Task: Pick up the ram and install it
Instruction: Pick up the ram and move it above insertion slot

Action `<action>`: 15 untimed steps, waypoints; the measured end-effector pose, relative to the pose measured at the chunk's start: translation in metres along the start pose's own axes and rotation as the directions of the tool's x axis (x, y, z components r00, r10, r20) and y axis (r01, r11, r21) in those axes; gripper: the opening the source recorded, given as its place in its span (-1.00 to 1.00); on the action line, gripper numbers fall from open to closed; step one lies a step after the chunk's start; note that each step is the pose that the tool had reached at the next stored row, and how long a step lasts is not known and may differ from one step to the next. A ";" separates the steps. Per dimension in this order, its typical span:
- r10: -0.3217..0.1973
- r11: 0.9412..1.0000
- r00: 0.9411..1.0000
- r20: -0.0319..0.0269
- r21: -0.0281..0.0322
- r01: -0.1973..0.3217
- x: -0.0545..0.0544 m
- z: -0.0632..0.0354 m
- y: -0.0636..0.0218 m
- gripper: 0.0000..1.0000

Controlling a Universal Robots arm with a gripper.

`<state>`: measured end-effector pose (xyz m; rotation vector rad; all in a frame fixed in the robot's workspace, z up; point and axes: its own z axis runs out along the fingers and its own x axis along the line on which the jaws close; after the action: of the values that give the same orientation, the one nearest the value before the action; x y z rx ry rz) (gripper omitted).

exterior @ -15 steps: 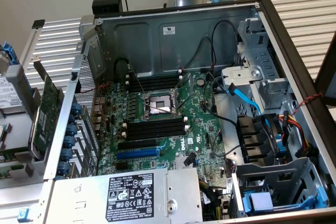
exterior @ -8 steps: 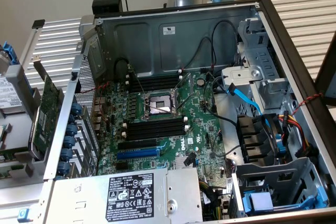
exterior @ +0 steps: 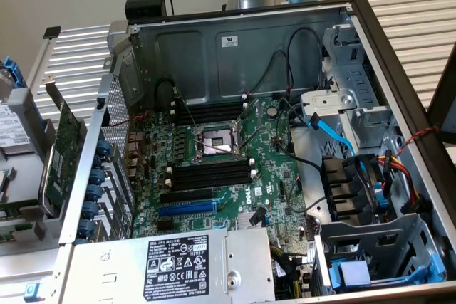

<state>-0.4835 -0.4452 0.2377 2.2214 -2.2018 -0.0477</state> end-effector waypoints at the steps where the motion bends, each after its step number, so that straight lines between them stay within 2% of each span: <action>1: 0.000 1.000 1.000 0.000 0.000 0.000 0.000 0.0018 -0.0007 -0.15; 5: 0.000 1.000 1.000 0.000 0.000 0.000 0.001 0.0090 -0.0051 -0.15; 15: 0.000 1.000 1.000 0.000 -0.001 0.000 0.001 0.0249 -0.0069 -0.15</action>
<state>-0.4774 -0.4457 0.2126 2.2209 -2.2011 -0.0490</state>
